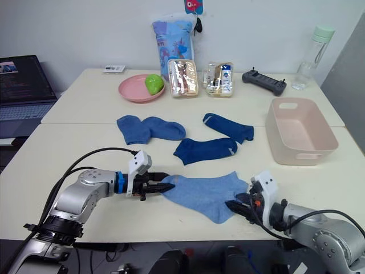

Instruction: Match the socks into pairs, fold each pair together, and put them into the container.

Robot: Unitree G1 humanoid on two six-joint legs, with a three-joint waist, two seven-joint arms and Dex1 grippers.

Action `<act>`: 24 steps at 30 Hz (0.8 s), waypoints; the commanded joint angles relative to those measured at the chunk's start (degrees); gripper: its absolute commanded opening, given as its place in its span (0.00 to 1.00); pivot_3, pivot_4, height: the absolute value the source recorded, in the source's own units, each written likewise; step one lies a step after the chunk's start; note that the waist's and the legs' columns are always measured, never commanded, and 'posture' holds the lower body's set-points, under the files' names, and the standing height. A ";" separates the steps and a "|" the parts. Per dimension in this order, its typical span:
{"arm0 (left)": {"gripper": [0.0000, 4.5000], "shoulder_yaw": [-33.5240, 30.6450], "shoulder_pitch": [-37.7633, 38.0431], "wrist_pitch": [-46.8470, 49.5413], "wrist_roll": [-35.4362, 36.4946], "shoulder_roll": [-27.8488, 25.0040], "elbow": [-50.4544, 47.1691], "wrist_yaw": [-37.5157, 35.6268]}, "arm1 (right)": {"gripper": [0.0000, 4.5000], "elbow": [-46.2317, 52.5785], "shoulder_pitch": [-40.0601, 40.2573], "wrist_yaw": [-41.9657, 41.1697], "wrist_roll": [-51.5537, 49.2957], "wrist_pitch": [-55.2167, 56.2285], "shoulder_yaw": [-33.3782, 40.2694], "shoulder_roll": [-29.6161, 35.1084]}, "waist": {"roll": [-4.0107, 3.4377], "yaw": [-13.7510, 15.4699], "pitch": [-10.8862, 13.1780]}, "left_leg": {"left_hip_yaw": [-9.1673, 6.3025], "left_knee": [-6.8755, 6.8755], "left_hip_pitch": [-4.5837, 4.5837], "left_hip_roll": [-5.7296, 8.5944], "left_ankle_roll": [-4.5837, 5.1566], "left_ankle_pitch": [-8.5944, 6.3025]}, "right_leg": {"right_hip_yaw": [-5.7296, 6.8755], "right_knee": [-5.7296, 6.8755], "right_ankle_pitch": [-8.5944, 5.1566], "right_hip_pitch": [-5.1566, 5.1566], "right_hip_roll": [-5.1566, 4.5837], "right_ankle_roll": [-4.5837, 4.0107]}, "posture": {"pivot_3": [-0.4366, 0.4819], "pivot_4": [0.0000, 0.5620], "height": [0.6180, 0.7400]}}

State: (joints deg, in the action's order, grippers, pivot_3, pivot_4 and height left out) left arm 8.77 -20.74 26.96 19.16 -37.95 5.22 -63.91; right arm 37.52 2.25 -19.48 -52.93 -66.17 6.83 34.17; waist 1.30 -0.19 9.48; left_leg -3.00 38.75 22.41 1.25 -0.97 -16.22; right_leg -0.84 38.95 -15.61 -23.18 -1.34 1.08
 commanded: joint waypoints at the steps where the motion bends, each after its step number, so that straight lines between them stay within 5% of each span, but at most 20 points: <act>1: 0.16 -1.85 0.33 -0.49 0.98 -0.33 -0.90 -0.80 | 0.24 0.99 0.30 0.34 -1.72 -0.70 1.02 0.03 | 0.00 0.00 0.00 | -0.01 0.00 0.00 0.00 0.00 0.00 | 0.00 0.00 0.00 0.00 0.00 0.00 | 0.48 0.27 1.00; 4: 0.00 -2.53 0.98 -0.02 1.40 -0.46 -1.90 -0.89 | 0.01 0.61 -0.73 1.19 -2.63 -0.58 1.87 -1.23 | 0.00 -0.02 0.00 | -0.01 0.00 0.00 0.00 0.00 0.00 | 0.01 0.00 0.00 0.00 0.00 0.00 | 0.48 0.27 1.00; 12: 0.00 -8.44 5.10 10.41 10.96 -2.36 -13.35 -0.36 | 0.01 -2.40 -9.59 -2.18 -9.17 -3.57 6.66 4.99 | -0.01 -0.25 0.00 | -0.04 -0.01 0.01 -0.01 0.01 0.00 | 0.03 0.00 0.00 -0.01 0.00 0.00 | 0.48 0.27 1.00; 18: 0.00 -12.62 7.70 18.51 18.41 2.97 -19.70 7.94 | 0.01 -6.43 -13.44 -6.45 -6.01 -2.58 4.53 10.75 | 0.00 -0.20 0.00 | -0.02 0.01 0.04 -0.01 0.02 -0.01 | 0.02 -0.03 0.00 0.00 0.00 0.01 | 0.48 0.27 1.00; 24: 0.00 -10.31 13.88 16.86 17.30 7.52 -22.94 13.02 | 0.01 -9.93 -14.25 -9.89 -1.19 -2.20 0.03 14.45 | -0.01 -0.11 0.00 | 0.00 0.00 0.02 -0.01 0.04 -0.02 | -0.01 -0.01 0.00 -0.01 0.00 0.01 | 0.48 0.27 1.00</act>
State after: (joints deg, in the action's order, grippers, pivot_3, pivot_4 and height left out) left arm -2.04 -7.17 45.30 36.57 -31.20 -15.56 -52.01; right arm 27.49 -11.29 -27.91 -55.03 -69.22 7.45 47.81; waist 1.29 -0.30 9.48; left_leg -3.00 38.76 22.42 1.24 -0.93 -16.25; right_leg -0.84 38.93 -15.61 -23.18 -1.34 1.09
